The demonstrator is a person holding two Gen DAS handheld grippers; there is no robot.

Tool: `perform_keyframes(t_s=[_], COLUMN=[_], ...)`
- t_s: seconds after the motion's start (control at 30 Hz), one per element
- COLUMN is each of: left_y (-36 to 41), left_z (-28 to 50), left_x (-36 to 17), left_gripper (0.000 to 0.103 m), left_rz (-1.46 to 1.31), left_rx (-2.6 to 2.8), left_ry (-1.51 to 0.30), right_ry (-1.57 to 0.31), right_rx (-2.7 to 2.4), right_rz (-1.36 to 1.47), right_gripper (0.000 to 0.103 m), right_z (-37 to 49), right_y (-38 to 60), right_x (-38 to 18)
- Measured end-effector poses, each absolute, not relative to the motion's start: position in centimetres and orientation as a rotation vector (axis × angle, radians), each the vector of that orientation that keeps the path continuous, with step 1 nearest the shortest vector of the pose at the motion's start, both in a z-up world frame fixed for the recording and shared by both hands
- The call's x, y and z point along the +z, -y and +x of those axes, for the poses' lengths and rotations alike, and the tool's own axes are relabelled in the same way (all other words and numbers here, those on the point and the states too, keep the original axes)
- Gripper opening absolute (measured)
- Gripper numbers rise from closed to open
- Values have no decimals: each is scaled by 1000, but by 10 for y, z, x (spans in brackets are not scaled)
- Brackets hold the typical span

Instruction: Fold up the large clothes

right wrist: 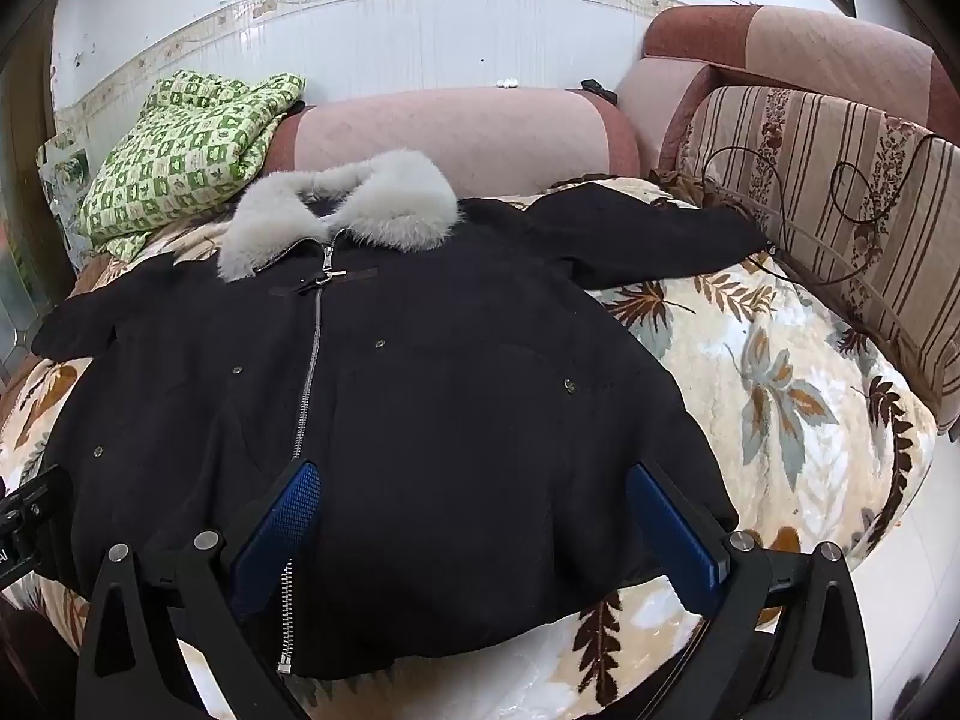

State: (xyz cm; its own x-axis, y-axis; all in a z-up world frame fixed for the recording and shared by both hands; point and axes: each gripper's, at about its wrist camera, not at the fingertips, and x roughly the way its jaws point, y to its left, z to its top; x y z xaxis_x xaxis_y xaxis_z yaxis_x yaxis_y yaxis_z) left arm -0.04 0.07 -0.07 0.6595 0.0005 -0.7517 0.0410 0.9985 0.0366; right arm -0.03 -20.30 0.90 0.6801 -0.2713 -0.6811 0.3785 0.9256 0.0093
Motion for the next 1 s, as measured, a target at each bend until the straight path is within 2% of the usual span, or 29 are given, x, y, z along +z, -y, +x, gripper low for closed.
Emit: perform_keyframes(t_s=[1.0], left_y=[-1], left_z=[2], left_x=[-5], left_gripper=[101], left_rz=[27], left_rx=[-28], left_ry=[-827], right_ry=[-749], right_rx=[-365], right_rz=[153], right_gripper=[103], right_z=[1], right_y=[204], right_x=[5])
